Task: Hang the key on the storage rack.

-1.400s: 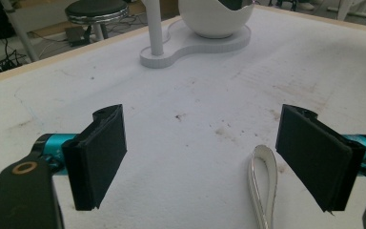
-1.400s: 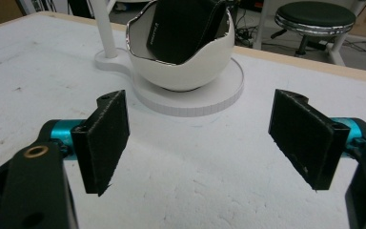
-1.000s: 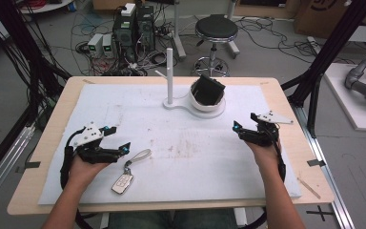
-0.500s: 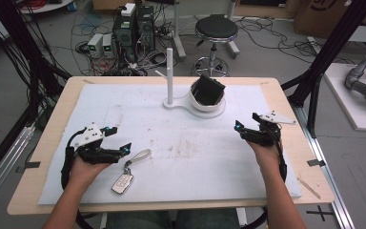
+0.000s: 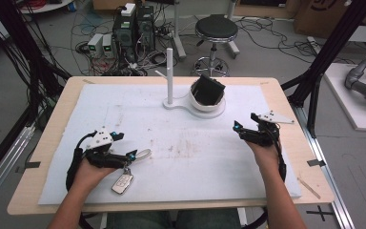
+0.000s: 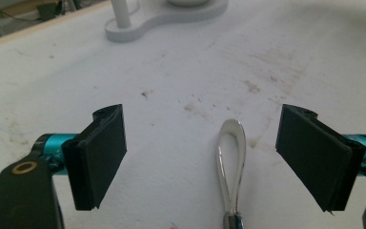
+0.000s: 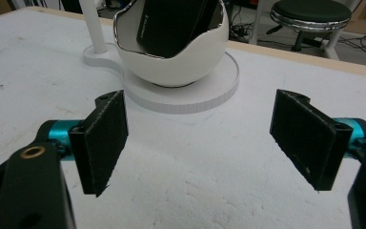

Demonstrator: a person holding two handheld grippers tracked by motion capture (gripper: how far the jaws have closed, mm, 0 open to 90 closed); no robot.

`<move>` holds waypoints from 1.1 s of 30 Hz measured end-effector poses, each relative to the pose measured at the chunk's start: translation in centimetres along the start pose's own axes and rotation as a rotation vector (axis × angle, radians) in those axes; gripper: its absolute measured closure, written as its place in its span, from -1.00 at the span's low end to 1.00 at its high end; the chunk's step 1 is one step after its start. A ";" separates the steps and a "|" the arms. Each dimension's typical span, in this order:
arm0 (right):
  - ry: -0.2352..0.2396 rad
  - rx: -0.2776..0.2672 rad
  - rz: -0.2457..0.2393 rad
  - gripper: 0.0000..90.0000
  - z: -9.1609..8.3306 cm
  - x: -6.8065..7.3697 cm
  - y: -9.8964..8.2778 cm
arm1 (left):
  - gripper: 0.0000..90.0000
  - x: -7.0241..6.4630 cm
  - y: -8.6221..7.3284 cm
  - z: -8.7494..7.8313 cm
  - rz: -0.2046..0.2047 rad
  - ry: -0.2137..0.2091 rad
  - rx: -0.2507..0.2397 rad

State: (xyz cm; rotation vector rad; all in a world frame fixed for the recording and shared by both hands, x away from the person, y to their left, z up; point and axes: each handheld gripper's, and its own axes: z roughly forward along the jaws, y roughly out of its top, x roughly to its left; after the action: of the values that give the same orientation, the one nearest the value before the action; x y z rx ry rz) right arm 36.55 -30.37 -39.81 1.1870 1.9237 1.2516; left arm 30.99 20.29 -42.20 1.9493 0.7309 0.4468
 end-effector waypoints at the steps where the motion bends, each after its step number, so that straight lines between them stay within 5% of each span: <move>1: 0.002 -0.002 -0.001 -0.54 0.0 0.0 0.0 | -0.61 -0.1 -0.1 0.1 0.008 -0.006 0.021; 7: 0.006 -0.003 0.001 -0.54 0.2 -0.1 0.0 | -0.59 -0.7 -0.6 0.9 0.056 -0.015 0.134; 17: 0.008 -0.001 0.000 -0.54 0.6 -0.1 -0.1 | -0.22 -0.4 -2.1 1.2 0.052 -0.038 0.265; 20: 0.010 0.002 -0.001 -0.54 0.7 0.0 -0.1 | 0.15 -0.6 -2.0 1.0 0.037 -0.056 0.277; 24: 0.011 0.004 -0.006 -0.54 0.8 0.1 0.0 | 0.39 -0.8 -1.9 0.8 0.048 -0.074 0.285; 25: 0.014 0.003 -0.007 -0.54 0.8 0.2 0.0 | 0.71 -0.8 -1.9 0.7 0.049 -0.081 0.285; 33: 0.016 0.004 -0.012 -0.54 0.8 0.3 0.1 | 0.81 -1.0 -1.4 0.8 0.061 -0.066 0.316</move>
State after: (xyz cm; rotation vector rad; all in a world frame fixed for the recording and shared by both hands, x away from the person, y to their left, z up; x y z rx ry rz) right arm 37.08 -29.76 -40.06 1.1689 1.9426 1.2558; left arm 30.30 19.62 -43.86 2.2760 0.7355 0.3159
